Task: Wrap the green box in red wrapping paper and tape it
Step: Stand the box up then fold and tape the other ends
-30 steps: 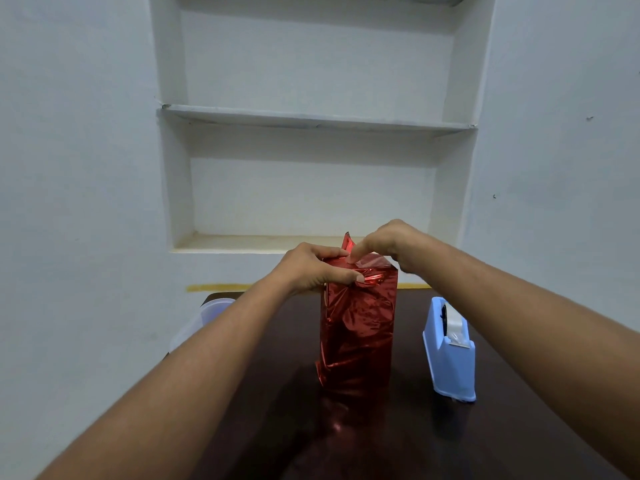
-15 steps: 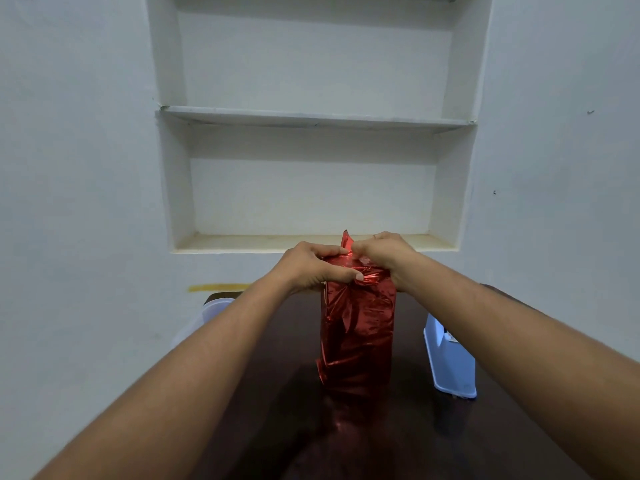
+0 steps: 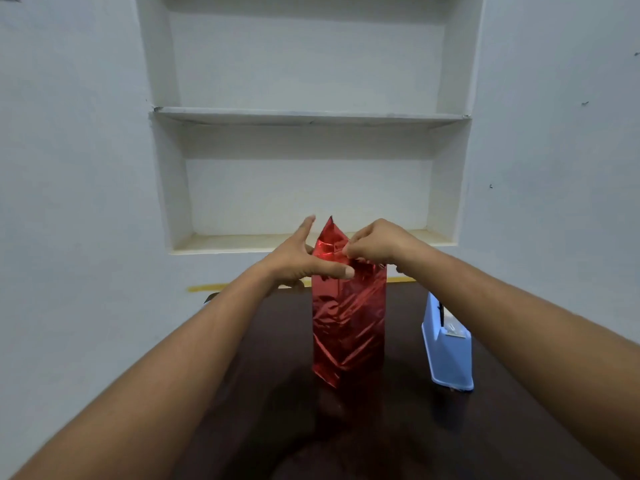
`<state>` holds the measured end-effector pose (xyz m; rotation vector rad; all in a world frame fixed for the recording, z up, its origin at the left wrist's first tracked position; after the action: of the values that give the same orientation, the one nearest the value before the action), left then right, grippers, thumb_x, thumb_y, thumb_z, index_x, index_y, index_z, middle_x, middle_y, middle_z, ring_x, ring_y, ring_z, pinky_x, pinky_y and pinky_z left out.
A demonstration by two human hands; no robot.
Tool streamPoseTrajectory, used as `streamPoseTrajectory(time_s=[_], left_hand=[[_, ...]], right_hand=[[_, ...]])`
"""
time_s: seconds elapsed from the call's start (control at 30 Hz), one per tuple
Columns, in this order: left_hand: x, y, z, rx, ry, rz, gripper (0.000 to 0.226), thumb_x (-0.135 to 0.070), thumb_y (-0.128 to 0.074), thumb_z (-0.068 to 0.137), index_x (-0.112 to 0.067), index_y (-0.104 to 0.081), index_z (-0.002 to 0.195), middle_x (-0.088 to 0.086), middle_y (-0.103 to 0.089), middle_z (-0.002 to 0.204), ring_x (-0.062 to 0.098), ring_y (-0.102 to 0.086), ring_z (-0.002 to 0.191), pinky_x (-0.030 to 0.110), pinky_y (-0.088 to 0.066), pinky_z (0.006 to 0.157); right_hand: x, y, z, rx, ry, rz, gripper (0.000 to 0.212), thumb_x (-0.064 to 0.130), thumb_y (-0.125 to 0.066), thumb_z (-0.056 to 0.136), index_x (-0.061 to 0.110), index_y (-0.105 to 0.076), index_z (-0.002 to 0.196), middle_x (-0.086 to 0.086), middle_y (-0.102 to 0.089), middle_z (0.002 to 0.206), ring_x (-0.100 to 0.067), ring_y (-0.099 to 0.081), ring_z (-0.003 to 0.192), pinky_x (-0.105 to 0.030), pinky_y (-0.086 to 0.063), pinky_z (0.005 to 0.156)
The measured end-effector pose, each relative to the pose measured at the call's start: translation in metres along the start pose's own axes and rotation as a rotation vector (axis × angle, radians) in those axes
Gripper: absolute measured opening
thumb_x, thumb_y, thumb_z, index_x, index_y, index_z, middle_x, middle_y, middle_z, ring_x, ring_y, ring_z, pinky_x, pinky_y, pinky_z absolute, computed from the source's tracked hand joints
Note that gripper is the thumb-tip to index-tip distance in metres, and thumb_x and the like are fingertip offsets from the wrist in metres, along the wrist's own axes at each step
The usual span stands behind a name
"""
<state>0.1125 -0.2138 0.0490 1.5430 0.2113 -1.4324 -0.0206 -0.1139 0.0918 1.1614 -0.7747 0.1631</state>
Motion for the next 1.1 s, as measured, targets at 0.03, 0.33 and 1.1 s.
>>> streamPoseTrajectory(time_s=[0.03,0.33,1.1], left_hand=[[0.000,0.003,-0.004,0.012,0.041,-0.054,0.118,-0.043,-0.092,0.070,-0.048,-0.013,0.158,0.000,-0.073,0.108,0.016,-0.069,0.087,0.024,-0.049,0.058],[-0.022,0.018,-0.006,-0.241,0.030,-0.038,0.023,-0.031,-0.064,0.094,-0.010,-0.072,0.091,0.007,-0.073,0.072,0.018,-0.059,0.043,0.024,-0.046,0.045],[-0.063,0.020,0.003,-0.026,-0.245,0.196,0.029,-0.034,-0.080,0.089,-0.020,-0.074,0.113,0.007,-0.076,0.092,0.007,-0.065,0.076,0.025,-0.050,0.074]], right_hand=[[0.003,0.002,0.000,0.006,0.030,-0.036,0.018,0.021,-0.067,0.091,0.024,-0.082,0.101,0.005,-0.069,0.090,-0.015,-0.061,0.083,-0.026,-0.050,0.067],[0.012,-0.009,-0.009,-0.016,0.043,-0.178,0.040,0.056,-0.055,0.061,0.020,-0.065,0.078,-0.003,-0.066,0.087,-0.025,-0.059,0.081,-0.045,-0.049,0.090],[-0.027,-0.025,-0.004,-0.012,0.260,0.386,0.021,0.018,-0.067,0.069,0.028,-0.061,0.051,0.011,-0.054,0.061,-0.011,-0.050,0.066,-0.029,-0.037,0.067]])
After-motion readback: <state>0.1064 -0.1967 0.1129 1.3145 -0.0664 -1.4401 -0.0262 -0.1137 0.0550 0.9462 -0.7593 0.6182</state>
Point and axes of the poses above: each hand's wrist, its own z-axis towards the middle knuckle, its own y-axis out of the back of the hand, x = y × z, the point moved 7 cm from there along z, towards the middle knuckle
